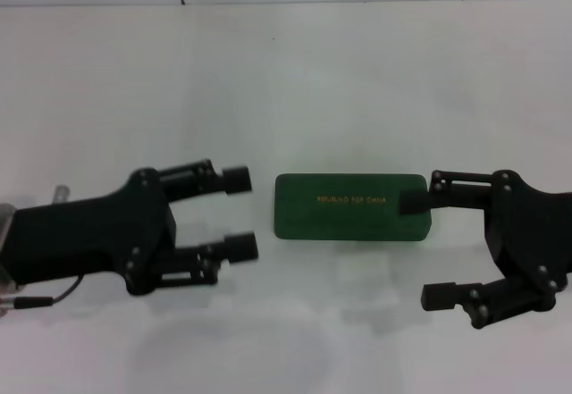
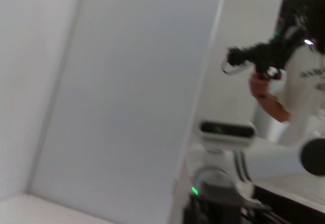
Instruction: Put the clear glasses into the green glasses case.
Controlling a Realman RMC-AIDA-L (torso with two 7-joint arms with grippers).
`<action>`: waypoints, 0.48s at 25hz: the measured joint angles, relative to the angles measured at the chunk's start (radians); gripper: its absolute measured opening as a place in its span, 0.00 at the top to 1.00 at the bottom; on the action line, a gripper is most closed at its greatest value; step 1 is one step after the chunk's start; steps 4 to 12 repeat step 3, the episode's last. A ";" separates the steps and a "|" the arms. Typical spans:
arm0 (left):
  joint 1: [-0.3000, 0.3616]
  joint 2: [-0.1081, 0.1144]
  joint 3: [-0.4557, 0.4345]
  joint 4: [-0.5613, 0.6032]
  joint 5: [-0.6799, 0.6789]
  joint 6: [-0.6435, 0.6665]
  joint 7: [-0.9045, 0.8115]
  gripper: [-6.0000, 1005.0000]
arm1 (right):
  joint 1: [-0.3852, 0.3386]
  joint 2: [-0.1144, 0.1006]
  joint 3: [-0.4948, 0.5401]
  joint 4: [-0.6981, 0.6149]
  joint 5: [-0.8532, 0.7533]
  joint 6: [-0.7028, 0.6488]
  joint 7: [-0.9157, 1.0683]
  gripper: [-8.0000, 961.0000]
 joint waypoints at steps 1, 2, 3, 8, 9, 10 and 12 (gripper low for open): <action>0.001 -0.004 -0.021 -0.007 0.003 0.000 0.009 0.23 | -0.005 -0.001 0.000 0.000 0.000 0.000 0.000 0.07; 0.002 -0.006 -0.037 -0.012 0.005 0.000 0.017 0.23 | -0.011 -0.002 0.002 0.000 0.001 0.000 0.000 0.07; 0.002 -0.007 -0.046 -0.016 0.007 0.000 0.022 0.23 | -0.016 -0.002 0.004 0.000 0.001 0.000 0.000 0.07; 0.002 -0.007 -0.046 -0.016 0.007 0.000 0.022 0.23 | -0.016 -0.002 0.004 0.000 0.001 0.000 0.000 0.07; 0.002 -0.007 -0.046 -0.016 0.007 0.000 0.022 0.23 | -0.016 -0.002 0.004 0.000 0.001 0.000 0.000 0.07; 0.002 -0.007 -0.046 -0.016 0.007 0.000 0.022 0.23 | -0.016 -0.002 0.004 0.000 0.001 0.000 0.000 0.07; 0.002 -0.007 -0.046 -0.016 0.007 0.000 0.022 0.23 | -0.016 -0.002 0.004 0.000 0.001 0.000 0.000 0.07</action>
